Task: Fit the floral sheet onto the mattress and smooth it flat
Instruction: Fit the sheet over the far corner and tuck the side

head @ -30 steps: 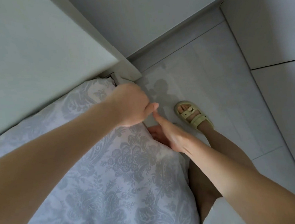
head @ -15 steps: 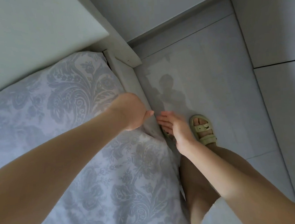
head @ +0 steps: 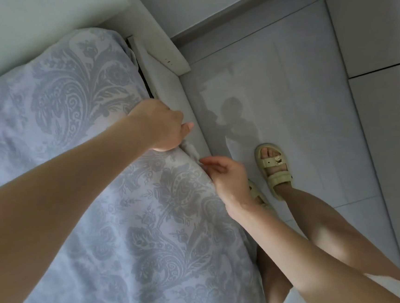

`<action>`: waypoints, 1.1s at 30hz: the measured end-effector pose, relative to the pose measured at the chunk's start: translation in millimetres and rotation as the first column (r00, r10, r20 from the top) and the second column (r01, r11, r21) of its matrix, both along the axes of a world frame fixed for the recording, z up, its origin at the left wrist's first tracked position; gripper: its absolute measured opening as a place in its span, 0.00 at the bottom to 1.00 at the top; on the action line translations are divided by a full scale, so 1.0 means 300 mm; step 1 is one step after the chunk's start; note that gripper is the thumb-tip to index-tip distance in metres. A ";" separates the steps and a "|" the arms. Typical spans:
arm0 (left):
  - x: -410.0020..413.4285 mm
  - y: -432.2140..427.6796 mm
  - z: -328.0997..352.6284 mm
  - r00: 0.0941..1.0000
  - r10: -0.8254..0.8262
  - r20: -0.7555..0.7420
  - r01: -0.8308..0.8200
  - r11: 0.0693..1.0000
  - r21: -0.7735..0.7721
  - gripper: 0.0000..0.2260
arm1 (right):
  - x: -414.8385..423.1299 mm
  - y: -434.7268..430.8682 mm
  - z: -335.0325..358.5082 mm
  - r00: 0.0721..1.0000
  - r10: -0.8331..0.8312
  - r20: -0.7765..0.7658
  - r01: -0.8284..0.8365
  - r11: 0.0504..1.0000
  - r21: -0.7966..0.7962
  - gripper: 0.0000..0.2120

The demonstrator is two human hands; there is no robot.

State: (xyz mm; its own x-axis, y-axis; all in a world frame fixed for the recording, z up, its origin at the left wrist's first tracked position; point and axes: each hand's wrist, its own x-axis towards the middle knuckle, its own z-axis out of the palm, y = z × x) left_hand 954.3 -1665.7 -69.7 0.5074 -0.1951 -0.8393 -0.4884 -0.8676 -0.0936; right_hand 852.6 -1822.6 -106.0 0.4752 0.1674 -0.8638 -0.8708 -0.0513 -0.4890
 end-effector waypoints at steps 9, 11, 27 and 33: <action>0.014 0.016 0.066 0.995 0.099 -0.014 -0.099 0.993 -0.056 0.22 | 0.026 0.161 -0.057 0.888 0.284 -0.363 -0.004 0.792 0.610 0.34; 0.023 0.010 0.056 0.988 0.153 -0.002 -0.152 0.981 -0.119 0.21 | 0.011 0.158 -0.091 0.861 0.300 -0.411 -0.013 0.821 0.571 0.37; -0.210 -0.112 0.003 0.940 -0.335 -0.064 0.337 0.941 0.018 0.24 | -0.195 -0.031 -0.113 0.816 0.270 -0.511 0.012 0.876 0.482 0.39; -0.235 -0.152 -0.027 0.961 -0.270 -0.066 0.275 0.957 0.093 0.18 | -0.305 -0.189 -0.124 0.979 -0.020 -0.205 0.012 0.999 -0.040 0.13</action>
